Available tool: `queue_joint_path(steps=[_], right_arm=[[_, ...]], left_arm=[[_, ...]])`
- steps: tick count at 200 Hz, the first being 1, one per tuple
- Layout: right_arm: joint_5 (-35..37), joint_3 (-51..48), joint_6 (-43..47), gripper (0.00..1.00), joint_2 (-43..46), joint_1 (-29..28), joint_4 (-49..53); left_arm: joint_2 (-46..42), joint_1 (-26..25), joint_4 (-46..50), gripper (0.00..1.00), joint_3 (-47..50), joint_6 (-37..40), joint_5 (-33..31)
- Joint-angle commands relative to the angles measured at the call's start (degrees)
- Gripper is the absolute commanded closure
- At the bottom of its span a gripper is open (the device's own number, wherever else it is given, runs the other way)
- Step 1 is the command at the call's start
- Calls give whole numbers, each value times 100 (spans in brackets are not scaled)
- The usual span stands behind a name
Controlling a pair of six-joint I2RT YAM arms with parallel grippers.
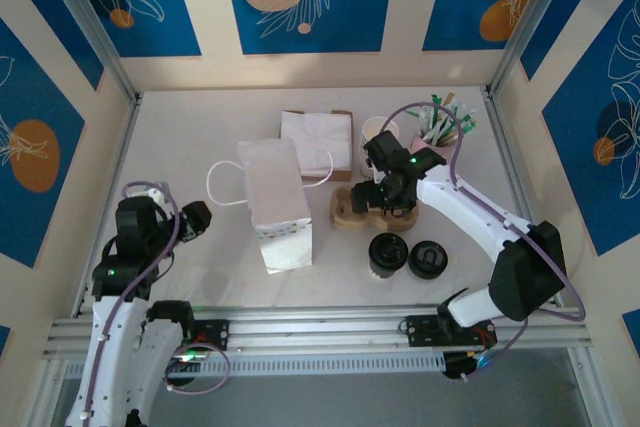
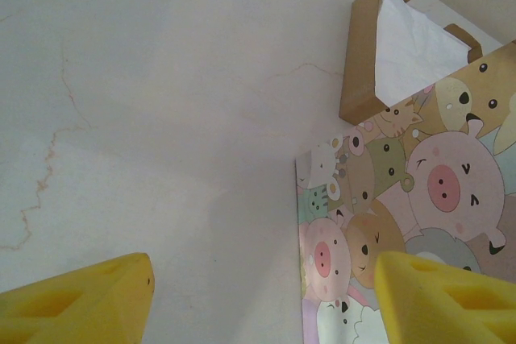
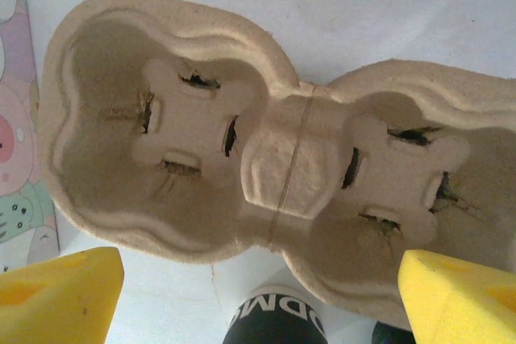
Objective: Pack the takeout coffee
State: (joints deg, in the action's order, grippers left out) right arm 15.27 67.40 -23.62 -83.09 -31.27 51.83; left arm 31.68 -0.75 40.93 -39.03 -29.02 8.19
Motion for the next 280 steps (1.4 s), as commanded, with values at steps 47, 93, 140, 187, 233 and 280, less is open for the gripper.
queue_joint_path(steps=[47,93,140,187,233,280], right_arm=[[312,70,-79,13,-542,99,-258],[201,63,85,20,-814,249,-428],[358,9,20,26,-1054,122,-520],[571,19,-54,30,-1239,9,-521],[655,-33,-175,32,-1336,-46,-561],[682,-25,-266,36,-1240,-54,-557]], left_arm=[[-28,104,-144,27,44,39,130],[-13,119,-139,27,44,43,139],[-4,154,-146,27,53,45,181],[5,172,-156,27,53,36,201],[-4,181,-164,27,61,36,219],[2,182,-166,27,61,36,219]])
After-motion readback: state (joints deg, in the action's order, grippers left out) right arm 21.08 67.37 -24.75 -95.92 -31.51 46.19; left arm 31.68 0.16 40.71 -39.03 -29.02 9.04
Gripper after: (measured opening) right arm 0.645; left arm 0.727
